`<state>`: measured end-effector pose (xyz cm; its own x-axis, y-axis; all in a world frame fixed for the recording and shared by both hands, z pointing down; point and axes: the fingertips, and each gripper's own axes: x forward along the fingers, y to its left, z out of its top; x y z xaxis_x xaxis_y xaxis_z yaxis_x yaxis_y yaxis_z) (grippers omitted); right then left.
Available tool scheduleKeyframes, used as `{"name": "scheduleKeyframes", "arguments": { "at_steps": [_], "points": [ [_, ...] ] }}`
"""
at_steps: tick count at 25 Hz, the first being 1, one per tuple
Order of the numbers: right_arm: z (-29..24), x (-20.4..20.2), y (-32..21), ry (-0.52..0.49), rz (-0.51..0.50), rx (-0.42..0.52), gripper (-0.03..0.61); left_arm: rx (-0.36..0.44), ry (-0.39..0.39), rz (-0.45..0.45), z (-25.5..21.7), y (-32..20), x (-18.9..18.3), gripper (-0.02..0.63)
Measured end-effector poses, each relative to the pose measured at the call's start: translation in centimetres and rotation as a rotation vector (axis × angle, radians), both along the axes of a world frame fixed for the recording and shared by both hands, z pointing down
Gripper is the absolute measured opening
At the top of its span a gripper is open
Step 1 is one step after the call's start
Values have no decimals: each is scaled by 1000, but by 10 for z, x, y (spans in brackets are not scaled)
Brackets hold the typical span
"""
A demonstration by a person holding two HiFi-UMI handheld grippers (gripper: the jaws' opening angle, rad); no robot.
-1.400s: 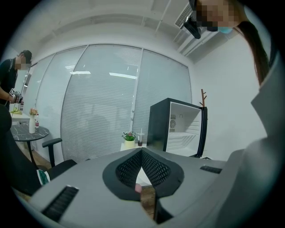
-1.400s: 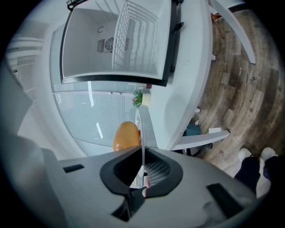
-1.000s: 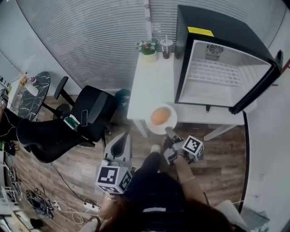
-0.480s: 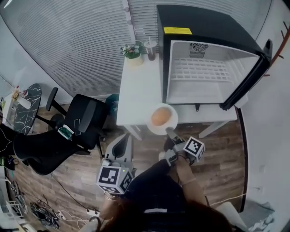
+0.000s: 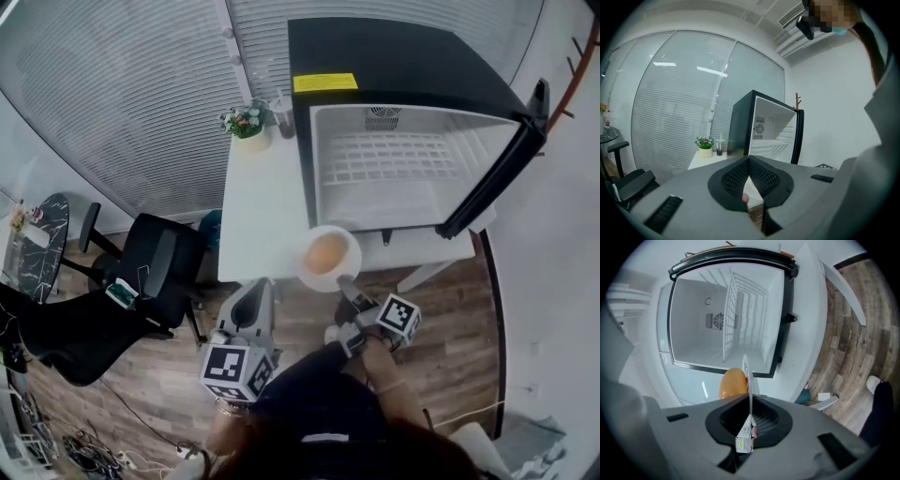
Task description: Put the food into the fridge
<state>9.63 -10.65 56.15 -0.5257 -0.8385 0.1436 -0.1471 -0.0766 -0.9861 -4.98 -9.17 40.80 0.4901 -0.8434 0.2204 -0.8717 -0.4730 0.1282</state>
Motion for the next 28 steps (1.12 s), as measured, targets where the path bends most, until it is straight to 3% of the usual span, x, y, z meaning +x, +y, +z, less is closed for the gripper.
{"name": "scheduleKeyframes", "arguments": {
  "at_steps": [12, 28],
  "points": [
    [-29, 34, -9, -30, -27, 31, 12, -2, 22, 25, 1, -34, 44, 5],
    [-70, 87, -24, -42, 23, 58, 12, -17, 56, 80, 5, -72, 91, 5]
  ]
}}
